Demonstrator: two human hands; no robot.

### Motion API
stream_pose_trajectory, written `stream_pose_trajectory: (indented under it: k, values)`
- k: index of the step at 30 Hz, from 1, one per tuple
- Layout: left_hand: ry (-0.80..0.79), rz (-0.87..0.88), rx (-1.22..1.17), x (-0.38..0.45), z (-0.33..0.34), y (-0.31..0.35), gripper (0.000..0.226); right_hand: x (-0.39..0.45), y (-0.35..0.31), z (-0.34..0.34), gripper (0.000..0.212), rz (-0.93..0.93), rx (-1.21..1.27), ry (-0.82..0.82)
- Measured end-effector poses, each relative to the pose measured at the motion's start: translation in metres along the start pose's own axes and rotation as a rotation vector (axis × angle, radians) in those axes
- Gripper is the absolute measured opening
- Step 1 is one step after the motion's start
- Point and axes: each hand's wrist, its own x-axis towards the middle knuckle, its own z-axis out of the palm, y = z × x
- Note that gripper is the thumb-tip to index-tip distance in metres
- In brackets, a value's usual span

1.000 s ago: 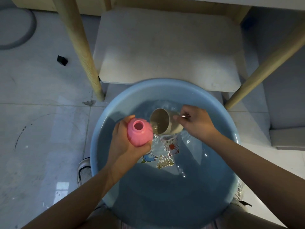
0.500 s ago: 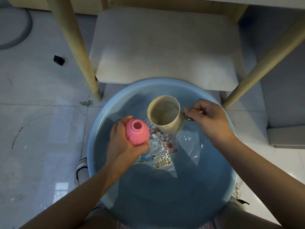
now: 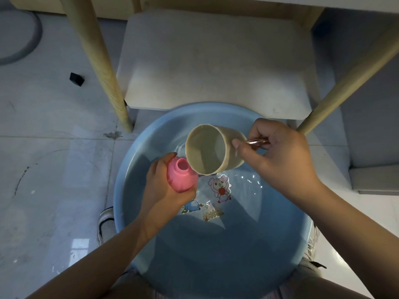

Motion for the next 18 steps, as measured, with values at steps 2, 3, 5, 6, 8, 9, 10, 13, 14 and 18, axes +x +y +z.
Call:
stream_pose_trajectory:
  k: [2, 3, 5, 6, 8, 9, 10, 13, 14, 18]
  values:
    - [-0.005, 0.012, 0.014, 0.0008, 0.0003, -0.0010, 0.084, -0.0008, -0.0030, 0.0010, 0.027, -0.112, -0.055, 0.027]
    - [-0.010, 0.021, 0.027, 0.0015, 0.0007, -0.0017, 0.083, -0.0012, -0.0041, 0.0014, 0.027, -0.155, -0.077, 0.042]
    - [-0.019, 0.036, 0.048, 0.0023, 0.0012, -0.0032, 0.083, -0.0009, -0.0055, 0.0016, 0.029, -0.225, -0.125, 0.067]
    - [-0.024, 0.039, 0.048, 0.0024, 0.0011, -0.0039, 0.083, -0.0002, -0.0060, 0.0013, 0.029, -0.254, -0.148, 0.073]
    - [-0.023, 0.039, 0.041, 0.0022, 0.0009, -0.0040, 0.082, 0.0011, -0.0071, 0.0002, 0.028, -0.308, -0.179, 0.077]
    - [-0.019, 0.039, 0.040, 0.0020, 0.0006, -0.0034, 0.081, 0.0017, -0.0075, -0.0005, 0.028, -0.333, -0.186, 0.079]
    - [-0.016, 0.040, 0.040, 0.0017, 0.0004, -0.0023, 0.080, 0.0022, -0.0076, -0.0010, 0.028, -0.353, -0.189, 0.082]
    - [-0.026, 0.043, 0.040, 0.0012, -0.0001, -0.0002, 0.080, 0.0039, -0.0080, -0.0025, 0.028, -0.400, -0.213, 0.103]
    - [-0.030, 0.041, 0.041, 0.0011, -0.0004, 0.0000, 0.079, 0.0045, -0.0083, -0.0032, 0.028, -0.414, -0.222, 0.111]
    - [-0.035, 0.035, 0.019, 0.0008, -0.0019, 0.0008, 0.076, 0.0061, -0.0106, -0.0050, 0.027, -0.468, -0.237, 0.127]
